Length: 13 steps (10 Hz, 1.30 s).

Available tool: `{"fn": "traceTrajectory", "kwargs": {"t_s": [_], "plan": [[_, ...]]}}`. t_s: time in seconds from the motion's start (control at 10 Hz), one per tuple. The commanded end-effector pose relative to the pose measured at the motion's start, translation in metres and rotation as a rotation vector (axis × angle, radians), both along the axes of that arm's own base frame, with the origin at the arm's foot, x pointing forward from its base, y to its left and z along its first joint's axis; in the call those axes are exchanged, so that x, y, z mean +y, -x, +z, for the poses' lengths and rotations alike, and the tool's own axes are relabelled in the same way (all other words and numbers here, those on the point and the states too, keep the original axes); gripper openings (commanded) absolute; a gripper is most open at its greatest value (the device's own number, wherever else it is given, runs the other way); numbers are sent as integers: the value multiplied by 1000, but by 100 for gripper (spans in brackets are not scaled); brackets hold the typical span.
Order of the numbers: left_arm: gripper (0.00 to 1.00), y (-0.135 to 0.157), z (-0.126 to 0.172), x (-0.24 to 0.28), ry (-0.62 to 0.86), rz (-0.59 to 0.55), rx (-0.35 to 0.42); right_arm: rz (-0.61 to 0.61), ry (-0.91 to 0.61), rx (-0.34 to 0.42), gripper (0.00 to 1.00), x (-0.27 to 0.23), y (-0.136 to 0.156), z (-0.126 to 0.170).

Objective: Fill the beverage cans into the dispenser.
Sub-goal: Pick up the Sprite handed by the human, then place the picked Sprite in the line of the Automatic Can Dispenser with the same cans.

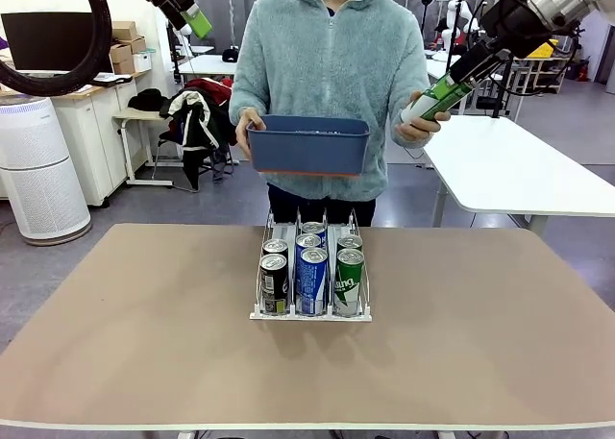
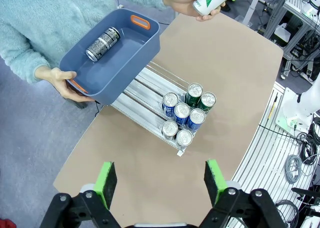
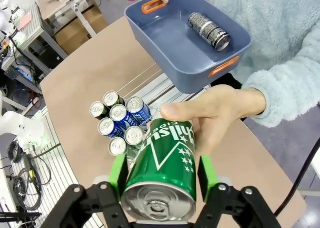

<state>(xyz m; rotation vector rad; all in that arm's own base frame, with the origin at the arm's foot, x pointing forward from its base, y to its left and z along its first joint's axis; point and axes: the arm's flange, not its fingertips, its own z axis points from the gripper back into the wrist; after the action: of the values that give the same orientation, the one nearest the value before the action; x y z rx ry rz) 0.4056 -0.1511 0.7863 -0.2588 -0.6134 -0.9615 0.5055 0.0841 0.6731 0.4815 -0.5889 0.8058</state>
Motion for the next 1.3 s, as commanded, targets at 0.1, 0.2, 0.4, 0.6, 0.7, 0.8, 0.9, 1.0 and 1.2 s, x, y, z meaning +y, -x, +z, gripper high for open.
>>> {"fn": "traceTrajectory", "kwargs": {"t_s": [0.1,0.2,0.4,0.6,0.7,0.8,0.9,1.0,1.2], "plan": [[94,0,-2,1,5,-2,2,0,-8,-2,0,0,1,2],[94,0,-2,1,5,-2,2,3,-11,-4,0,1,1,2],[94,0,-2,1,5,-2,2,20,-14,6,0,0,2,3],[94,0,-2,1,5,-2,2,37,-21,5,0,1,4,4],[94,0,-2,1,5,-2,2,45,-27,9,0,1,3,5],[94,0,-2,1,5,-2,2,37,-52,9,0,2,2,6],[94,0,-2,1,5,-2,2,10,1,2,0,1,2,4],[94,0,-2,1,5,-2,2,10,1,2,0,1,2,4],[94,0,-2,1,5,-2,2,10,1,2,0,1,2,4]]}}
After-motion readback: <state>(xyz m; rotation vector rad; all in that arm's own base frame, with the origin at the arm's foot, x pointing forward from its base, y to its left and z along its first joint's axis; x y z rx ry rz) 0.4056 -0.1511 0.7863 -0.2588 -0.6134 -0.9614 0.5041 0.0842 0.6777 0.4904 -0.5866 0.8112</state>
